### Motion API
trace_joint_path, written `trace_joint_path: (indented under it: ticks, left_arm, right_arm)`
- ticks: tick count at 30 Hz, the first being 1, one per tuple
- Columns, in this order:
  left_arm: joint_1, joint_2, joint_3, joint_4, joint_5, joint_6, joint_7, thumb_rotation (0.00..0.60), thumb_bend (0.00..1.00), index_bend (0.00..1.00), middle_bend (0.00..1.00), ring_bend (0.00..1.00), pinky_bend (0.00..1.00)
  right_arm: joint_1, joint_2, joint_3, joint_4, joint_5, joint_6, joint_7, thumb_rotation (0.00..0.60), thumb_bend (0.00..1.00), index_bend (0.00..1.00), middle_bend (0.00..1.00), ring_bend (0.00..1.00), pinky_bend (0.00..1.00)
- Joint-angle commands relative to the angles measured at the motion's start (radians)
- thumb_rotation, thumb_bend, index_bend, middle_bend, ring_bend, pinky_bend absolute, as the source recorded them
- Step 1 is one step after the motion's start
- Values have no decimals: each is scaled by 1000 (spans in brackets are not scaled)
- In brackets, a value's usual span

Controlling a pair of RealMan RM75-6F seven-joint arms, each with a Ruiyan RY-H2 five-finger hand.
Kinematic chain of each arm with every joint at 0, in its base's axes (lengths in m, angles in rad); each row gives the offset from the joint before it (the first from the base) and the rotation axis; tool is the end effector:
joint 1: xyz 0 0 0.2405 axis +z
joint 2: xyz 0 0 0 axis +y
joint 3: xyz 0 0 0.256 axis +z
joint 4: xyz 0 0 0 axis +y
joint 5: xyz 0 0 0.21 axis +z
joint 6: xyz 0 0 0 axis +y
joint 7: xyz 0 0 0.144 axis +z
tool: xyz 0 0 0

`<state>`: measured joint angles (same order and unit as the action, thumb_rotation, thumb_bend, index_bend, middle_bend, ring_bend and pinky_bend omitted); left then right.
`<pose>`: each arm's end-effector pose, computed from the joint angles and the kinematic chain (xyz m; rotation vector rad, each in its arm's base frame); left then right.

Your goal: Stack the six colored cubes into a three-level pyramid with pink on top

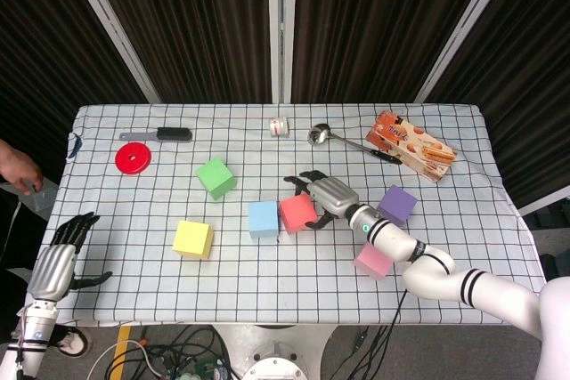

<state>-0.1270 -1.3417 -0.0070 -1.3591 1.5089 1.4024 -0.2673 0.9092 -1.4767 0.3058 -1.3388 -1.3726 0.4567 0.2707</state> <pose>-0.3359 0.1873 0.0916 -1.3815 -1.1573 -1.0278 -0.1041 -0.3907 -0.0190 2.1325 -1.2922 0.9402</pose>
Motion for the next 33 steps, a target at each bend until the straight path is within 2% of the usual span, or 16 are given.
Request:
trace_joint_path:
  ticks: [1,8,17,24,33]
  left_arm:
    - [1,-3,1,5,2,3,-5,600,7,86,37,0,77]
    - [4,-7,2,18,6,9,-21,600,7,86,36,0,76]
    - [3,-11,5,32,8,5,-39,600,7,86,36,0,76]
    - [1,-9,5,34,6,1,-44,600,7,86,37,0,76]
    - [0,-7,6,35,5,-2,-50,600,7,86,36,0,77]
  right_arm:
    - [2,6,-8,-13,21,17,-2,600,199,0,378,0,0]
    - [4,-10,-30,-33,125,54,-76,600,198,0,415,0,0]
    - [19,-8,-68,-128,356,150,-293,600,197,0,418,0,0]
    - [54,-17,-89,-170,512,212,-410,600,198,0,421,0,0]
    - [94,-33,-95,-190,611,247,-473,600,198,0,425,11,0]
